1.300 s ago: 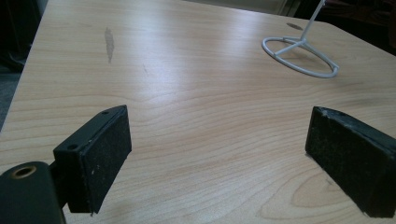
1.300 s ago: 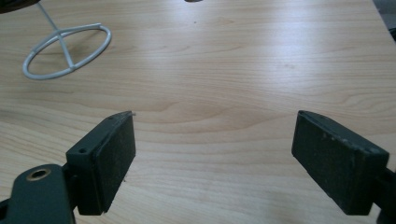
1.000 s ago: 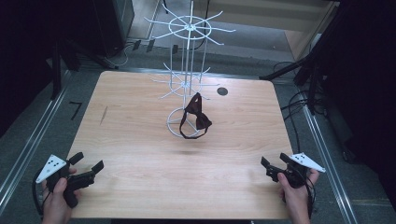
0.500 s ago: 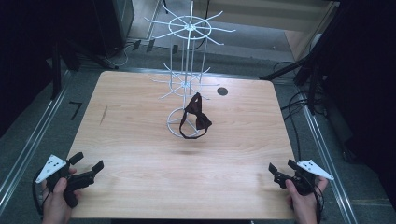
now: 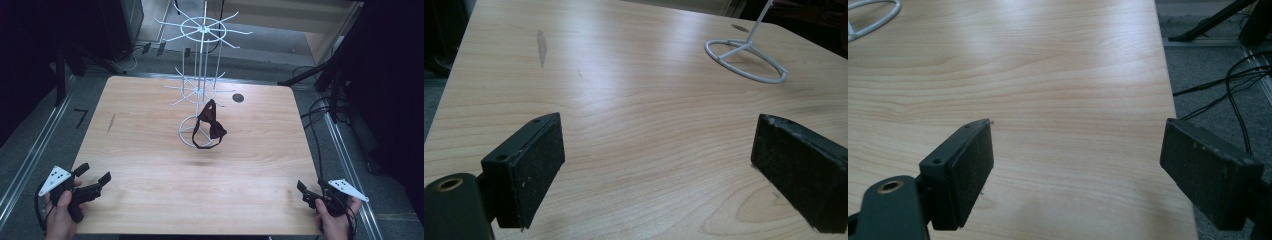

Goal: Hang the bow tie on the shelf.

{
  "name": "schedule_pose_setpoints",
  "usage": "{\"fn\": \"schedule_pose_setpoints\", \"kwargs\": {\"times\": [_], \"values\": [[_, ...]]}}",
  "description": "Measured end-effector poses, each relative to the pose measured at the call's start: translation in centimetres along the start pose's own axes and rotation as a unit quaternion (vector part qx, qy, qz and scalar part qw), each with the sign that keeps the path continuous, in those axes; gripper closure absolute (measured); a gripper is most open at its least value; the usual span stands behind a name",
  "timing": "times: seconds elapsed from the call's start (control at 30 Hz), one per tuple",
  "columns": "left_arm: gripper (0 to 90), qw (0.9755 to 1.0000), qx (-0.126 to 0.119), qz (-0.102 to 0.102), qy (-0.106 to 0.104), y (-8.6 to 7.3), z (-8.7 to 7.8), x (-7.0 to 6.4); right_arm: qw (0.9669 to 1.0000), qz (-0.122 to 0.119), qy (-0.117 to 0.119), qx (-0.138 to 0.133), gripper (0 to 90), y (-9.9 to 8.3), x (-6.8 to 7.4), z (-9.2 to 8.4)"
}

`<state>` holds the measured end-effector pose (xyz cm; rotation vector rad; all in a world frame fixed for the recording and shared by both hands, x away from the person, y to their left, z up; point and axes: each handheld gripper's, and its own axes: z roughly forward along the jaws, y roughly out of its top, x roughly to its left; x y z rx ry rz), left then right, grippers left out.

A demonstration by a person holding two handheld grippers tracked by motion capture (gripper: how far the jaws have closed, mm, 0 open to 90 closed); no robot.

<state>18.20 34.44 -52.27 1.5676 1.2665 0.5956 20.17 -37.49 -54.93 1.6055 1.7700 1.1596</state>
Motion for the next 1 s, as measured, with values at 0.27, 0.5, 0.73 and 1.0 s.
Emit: {"fn": "schedule_pose_setpoints", "kwargs": {"times": [0.27, 0.5, 0.73, 1.0], "values": [[7.6, 1.0000, 0.000, 0.000, 0.000, 0.0, 0.0, 0.0, 1.0000, 0.003, -0.008, 0.000, 14.1, -0.5, -0.7, -0.6], [7.6, 1.0000, 0.000, 0.000, 0.000, 0.0, 0.0, 0.0, 0.9998, 0.008, -0.016, -0.004, 14.2, -0.8, -1.3, -1.1], [7.6, 1.0000, 0.000, 0.000, 0.000, 0.0, 0.0, 0.0, 0.9998, -0.004, -0.021, 0.000, 14.2, -0.8, -1.1, -1.2], [7.6, 1.0000, 0.003, 0.001, -0.001, 0.0, 0.1, 0.0, 0.9997, -0.011, -0.023, 0.005, 14.3, -0.8, -1.0, -1.1]]}}
